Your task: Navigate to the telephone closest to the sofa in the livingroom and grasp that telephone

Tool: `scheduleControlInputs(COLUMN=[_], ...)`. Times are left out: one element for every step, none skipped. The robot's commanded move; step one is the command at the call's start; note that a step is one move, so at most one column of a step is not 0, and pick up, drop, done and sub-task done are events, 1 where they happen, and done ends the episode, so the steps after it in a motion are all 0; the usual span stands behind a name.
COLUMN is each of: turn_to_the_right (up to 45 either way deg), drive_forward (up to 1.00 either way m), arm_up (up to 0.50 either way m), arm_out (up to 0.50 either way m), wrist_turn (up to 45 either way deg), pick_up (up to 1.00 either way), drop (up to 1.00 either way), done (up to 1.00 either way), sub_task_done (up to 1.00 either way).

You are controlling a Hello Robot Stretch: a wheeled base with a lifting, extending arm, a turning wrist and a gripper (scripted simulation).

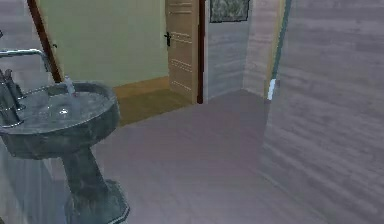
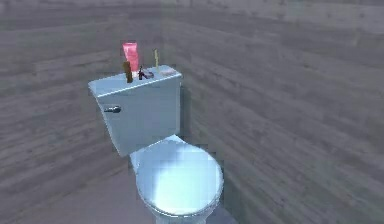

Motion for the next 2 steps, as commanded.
scheduleControlInputs(turn_to_the_right=[0.0, 0.0], drive_forward=[1.00, 0.30], arm_up=[0.00, 0.00], arm_out=[0.00, 0.00], wrist_turn=[0.0, 0.0], pick_up=[0.00, 0.00], drop=[0.00, 0.00], done=[0.00, 0.00], sub_task_done=[0.00, 0.00])
